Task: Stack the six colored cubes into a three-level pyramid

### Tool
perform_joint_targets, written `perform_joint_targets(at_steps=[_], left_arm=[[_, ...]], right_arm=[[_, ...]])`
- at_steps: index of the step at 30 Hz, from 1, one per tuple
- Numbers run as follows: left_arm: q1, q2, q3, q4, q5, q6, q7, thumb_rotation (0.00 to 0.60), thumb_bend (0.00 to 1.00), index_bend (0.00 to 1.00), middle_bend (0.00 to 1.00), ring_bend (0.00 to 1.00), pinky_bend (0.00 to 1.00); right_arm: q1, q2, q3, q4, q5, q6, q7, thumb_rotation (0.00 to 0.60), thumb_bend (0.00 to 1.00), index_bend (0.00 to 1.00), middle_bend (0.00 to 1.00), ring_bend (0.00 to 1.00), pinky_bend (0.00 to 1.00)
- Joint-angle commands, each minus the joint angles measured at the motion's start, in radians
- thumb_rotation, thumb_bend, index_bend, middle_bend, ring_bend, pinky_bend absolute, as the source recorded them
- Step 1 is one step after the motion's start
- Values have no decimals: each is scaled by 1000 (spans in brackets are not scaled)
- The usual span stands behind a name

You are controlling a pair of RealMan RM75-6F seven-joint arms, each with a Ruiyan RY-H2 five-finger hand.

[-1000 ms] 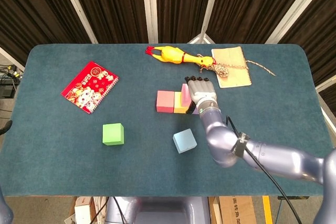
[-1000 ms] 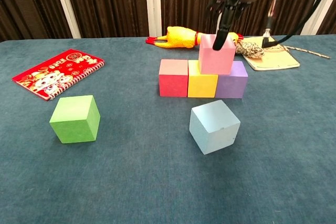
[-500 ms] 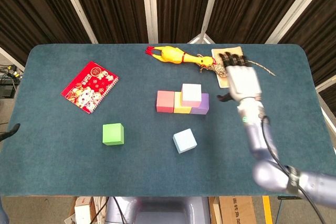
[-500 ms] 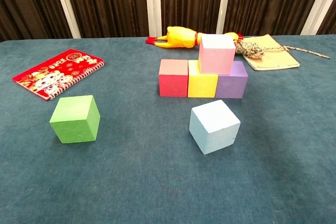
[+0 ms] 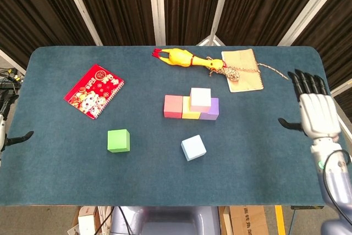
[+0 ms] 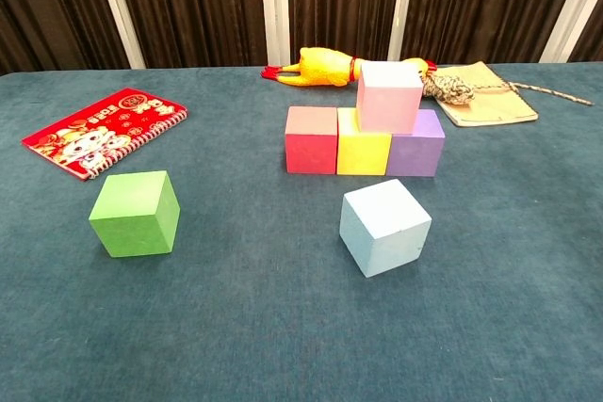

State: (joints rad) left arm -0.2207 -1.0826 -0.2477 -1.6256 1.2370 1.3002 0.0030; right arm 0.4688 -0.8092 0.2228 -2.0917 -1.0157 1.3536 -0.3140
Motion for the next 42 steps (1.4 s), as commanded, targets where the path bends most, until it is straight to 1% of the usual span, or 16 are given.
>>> perform_joint_targets(at_steps=[1, 3, 6, 8, 11, 14, 16, 17, 18, 22, 25, 26, 29, 32, 38, 42], left_arm=[[-36, 133, -7, -123, -36, -116, -15, 600, 88, 142, 0, 0, 24], [-48, 179, -6, -168, -52, -159, -16, 600, 75, 142, 0, 0, 24], [-61, 229, 1, -229, -52, -207, -20, 600, 60, 142, 0, 0, 24], [-71, 269, 9, -283, -42, -232, -8, 600, 52, 142, 0, 0, 25], [-87, 298, 16, -345, -44, -250, 31, 600, 51, 142, 0, 0, 27], [-114, 326, 32, -414, -65, -305, 67, 600, 51, 142, 2, 0, 30], [-140, 343, 43, -452, -78, -344, 114, 600, 50, 141, 4, 0, 30], [-166, 318, 43, -459, -68, -339, 175, 600, 50, 141, 6, 0, 30], [-170, 304, 44, -459, -76, -331, 190, 600, 50, 140, 14, 0, 30], [-194, 243, 50, -466, -105, -326, 194, 600, 50, 139, 46, 0, 30], [-220, 219, 66, -460, -127, -344, 236, 600, 50, 137, 47, 0, 30], [-238, 197, 83, -451, -131, -353, 292, 600, 50, 136, 47, 0, 30], [-268, 145, 105, -450, -188, -336, 394, 600, 40, 134, 48, 0, 29], [-296, 115, 113, -464, -258, -321, 458, 600, 27, 133, 48, 0, 29], [-364, 70, 125, -495, -384, -275, 594, 600, 12, 132, 48, 0, 29], [-397, 38, 128, -508, -461, -256, 624, 600, 6, 132, 54, 0, 30]], right_arm=[[-162, -75, -125, 48, -233, 183, 48, 600, 154, 0, 67, 0, 0], [-213, -123, -158, 82, -307, 254, 47, 600, 155, 0, 67, 0, 0], [-266, -176, -191, 135, -365, 319, 45, 600, 155, 0, 67, 0, 0], [-304, -224, -205, 194, -401, 368, 53, 600, 154, 0, 67, 0, 0], [-333, -273, -213, 259, -419, 387, 75, 600, 155, 0, 67, 0, 0], [-351, -302, -217, 305, -422, 384, 103, 600, 155, 2, 67, 0, 0], [-360, -316, -214, 329, -424, 383, 119, 600, 155, 4, 67, 0, 0], [-372, -333, -216, 352, -437, 395, 132, 600, 154, 4, 67, 0, 0], [-376, -340, -216, 363, -444, 401, 136, 600, 154, 5, 67, 0, 0], [-390, -361, -218, 408, -482, 407, 152, 600, 155, 15, 67, 0, 0], [-393, -362, -213, 427, -509, 413, 144, 600, 154, 31, 67, 0, 0], [-399, -357, -219, 424, -503, 399, 132, 600, 154, 36, 67, 0, 0], [-411, -328, -228, 377, -453, 349, 85, 600, 155, 40, 67, 0, 0], [-415, -288, -236, 310, -403, 294, 39, 600, 154, 58, 67, 0, 0], [-417, -262, -225, 279, -377, 253, 35, 600, 154, 63, 67, 0, 0], [-419, -257, -216, 276, -376, 241, 52, 600, 155, 63, 67, 0, 0]])
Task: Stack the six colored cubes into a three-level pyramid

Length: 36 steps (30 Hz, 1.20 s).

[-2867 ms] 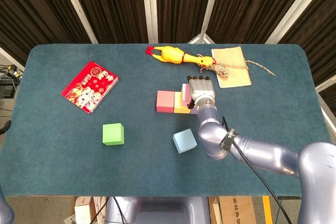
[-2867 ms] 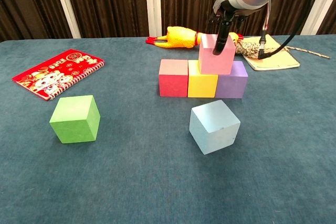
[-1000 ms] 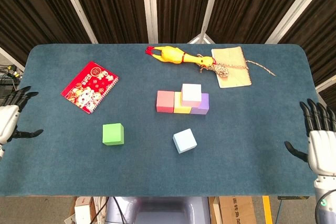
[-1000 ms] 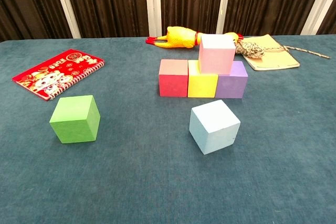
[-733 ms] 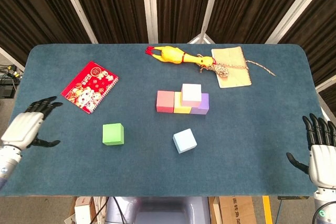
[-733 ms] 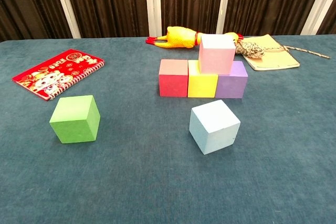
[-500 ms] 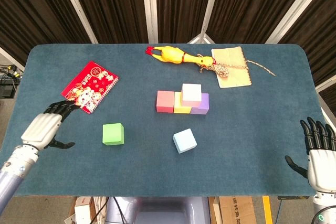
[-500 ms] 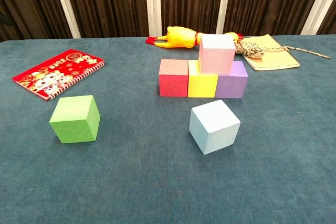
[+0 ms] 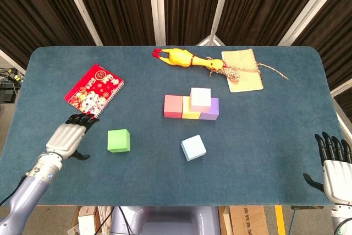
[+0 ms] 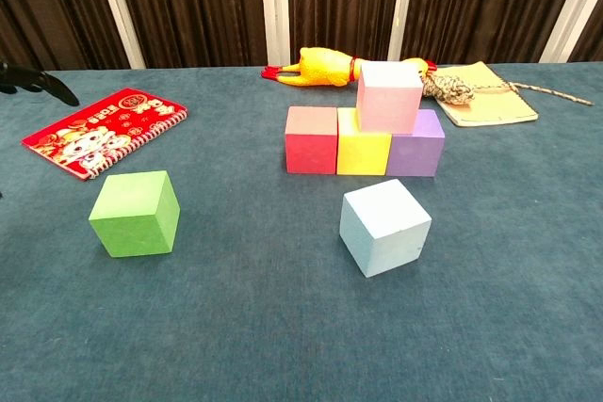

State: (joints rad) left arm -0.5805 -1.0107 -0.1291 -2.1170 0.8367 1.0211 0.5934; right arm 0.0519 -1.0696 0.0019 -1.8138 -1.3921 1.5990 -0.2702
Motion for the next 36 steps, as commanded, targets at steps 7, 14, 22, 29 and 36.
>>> perform_joint_targets(at_steps=[7, 14, 22, 29, 36], left_arm=[[-87, -117, 27, 18, -132, 72, 106, 600, 7, 150, 91, 0, 30], [-121, -219, 36, 70, -183, 154, 165, 600, 8, 149, 113, 0, 30], [-133, -293, 32, 112, -215, 190, 162, 600, 38, 145, 161, 9, 29], [-170, -366, 15, 163, -270, 211, 194, 600, 83, 158, 187, 18, 30], [-189, -406, 11, 195, -293, 211, 206, 600, 160, 184, 205, 26, 33]], right_arm=[[-15, 5, 16, 9, -23, 7, 53, 600, 155, 62, 67, 0, 0], [-19, 12, 28, 18, -18, -13, 91, 600, 155, 62, 67, 0, 0], [-28, 16, 41, 25, -8, -18, 114, 600, 155, 63, 67, 0, 0], [-29, 22, 49, 21, 4, -41, 122, 600, 155, 63, 67, 0, 0], [-31, 24, 57, 23, 10, -53, 131, 600, 155, 63, 67, 0, 0]])
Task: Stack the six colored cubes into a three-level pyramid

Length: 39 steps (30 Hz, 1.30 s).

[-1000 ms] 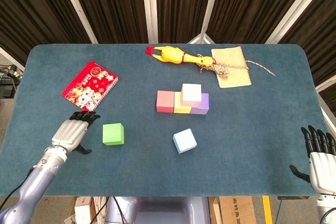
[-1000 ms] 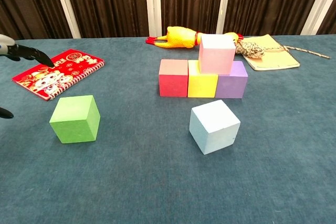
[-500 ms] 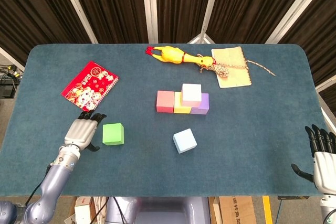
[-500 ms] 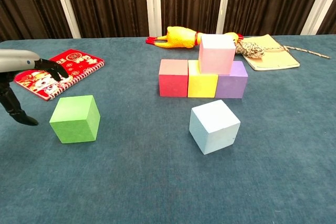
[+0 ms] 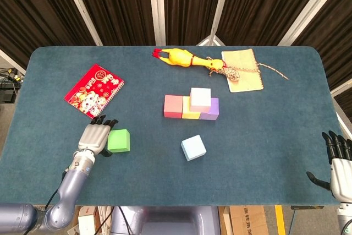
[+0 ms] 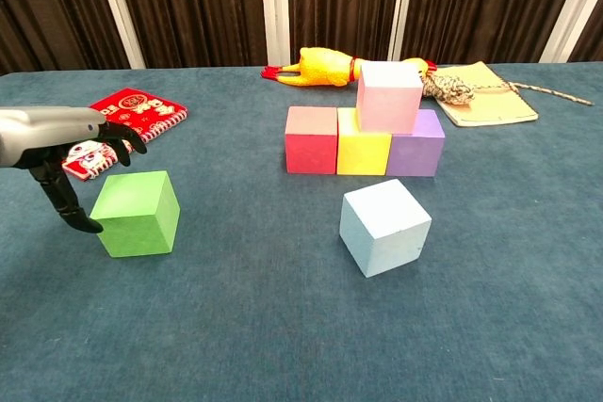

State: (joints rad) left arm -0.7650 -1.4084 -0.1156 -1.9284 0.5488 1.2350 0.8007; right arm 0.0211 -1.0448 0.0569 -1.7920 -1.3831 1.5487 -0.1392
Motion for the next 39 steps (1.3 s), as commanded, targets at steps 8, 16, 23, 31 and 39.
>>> perform_joint_targets(at_steps=[8, 16, 23, 31, 39], left_arm=[[-11, -21, 0, 26, -8, 10, -1, 600, 225, 243, 245, 33, 37], [-23, -30, 0, 33, -37, 8, 14, 600, 225, 243, 247, 32, 37], [-33, -39, -1, 25, -32, 19, 23, 600, 246, 267, 280, 33, 37], [-33, -41, 7, 34, -34, 45, 39, 600, 293, 303, 308, 45, 37], [-36, -44, 7, 45, -59, 34, 44, 600, 292, 296, 305, 45, 37]], right_arm=[[-2, -1, 9, -1, 7, -13, 2, 600, 155, 62, 67, 0, 0], [-6, 0, 17, -5, 15, -14, 3, 600, 155, 63, 67, 0, 0], [-7, 1, 21, -5, 17, -20, 7, 600, 155, 63, 67, 0, 0], [-12, 3, 27, -4, 16, -17, 27, 600, 155, 63, 67, 0, 0], [-12, 0, 35, -5, 33, -22, 23, 600, 155, 64, 67, 0, 0]])
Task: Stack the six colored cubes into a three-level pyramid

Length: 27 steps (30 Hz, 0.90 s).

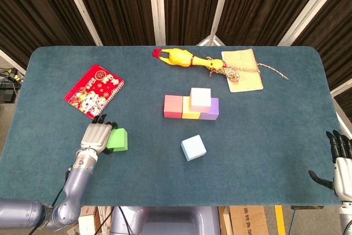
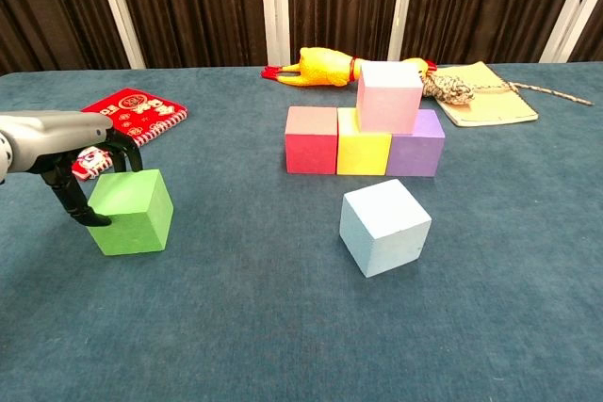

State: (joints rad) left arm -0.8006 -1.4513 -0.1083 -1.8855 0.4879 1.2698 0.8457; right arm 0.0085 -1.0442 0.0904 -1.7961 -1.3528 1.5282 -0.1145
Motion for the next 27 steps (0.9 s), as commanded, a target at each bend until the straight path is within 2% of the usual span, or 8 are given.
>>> perform_joint_targets(at_steps=[1, 8, 27], left_arm=[[-1, -3, 1, 4, 3, 0, 0, 600, 292, 295, 305, 45, 37], [-4, -2, 5, 2, -7, 6, 16, 600, 220, 255, 287, 45, 37], [-15, -17, 1, 3, -15, 40, 49, 600, 252, 318, 348, 71, 37]], right_arm=[[0, -1, 2, -2, 4, -3, -2, 600, 155, 64, 67, 0, 0], [-2, 0, 5, -5, 5, -3, 0, 600, 155, 66, 67, 0, 0], [-2, -1, 13, -7, 15, -12, 6, 600, 154, 73, 67, 0, 0]])
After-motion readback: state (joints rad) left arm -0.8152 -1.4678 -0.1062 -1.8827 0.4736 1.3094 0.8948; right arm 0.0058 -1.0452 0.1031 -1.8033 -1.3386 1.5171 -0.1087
